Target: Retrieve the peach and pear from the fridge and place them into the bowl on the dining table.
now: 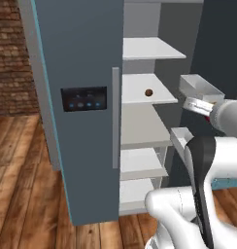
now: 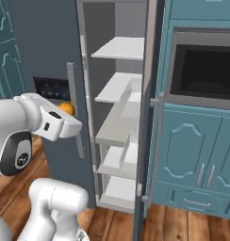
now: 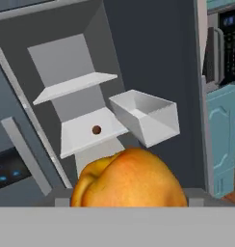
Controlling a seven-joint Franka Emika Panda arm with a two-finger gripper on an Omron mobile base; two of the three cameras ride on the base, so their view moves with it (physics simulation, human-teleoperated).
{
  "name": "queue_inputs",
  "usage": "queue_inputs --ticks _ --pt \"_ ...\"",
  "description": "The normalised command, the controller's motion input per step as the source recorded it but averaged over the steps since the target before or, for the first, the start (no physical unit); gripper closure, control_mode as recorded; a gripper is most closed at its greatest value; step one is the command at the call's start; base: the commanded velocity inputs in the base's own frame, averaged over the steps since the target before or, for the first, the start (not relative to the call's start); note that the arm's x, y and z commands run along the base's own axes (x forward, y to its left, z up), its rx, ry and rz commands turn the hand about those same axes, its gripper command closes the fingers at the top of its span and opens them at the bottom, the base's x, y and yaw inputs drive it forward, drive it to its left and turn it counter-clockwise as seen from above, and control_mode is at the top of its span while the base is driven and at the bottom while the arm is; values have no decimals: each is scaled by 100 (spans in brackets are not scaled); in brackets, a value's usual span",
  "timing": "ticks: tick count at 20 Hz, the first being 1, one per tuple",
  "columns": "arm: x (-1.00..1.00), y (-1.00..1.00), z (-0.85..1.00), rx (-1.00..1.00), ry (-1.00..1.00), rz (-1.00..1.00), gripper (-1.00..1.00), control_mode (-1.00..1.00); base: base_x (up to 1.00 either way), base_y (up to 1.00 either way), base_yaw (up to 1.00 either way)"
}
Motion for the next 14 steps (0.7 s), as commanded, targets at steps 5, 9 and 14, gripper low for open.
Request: queue_inputs --ticks 5,9,14 --pt "0 0 0 0 0 0 100 100 -61 10 -38" --pt "0 0 0 0 0 0 100 100 -49 0 -58" --pt "0 0 0 0 0 0 100 100 -48 0 -67"
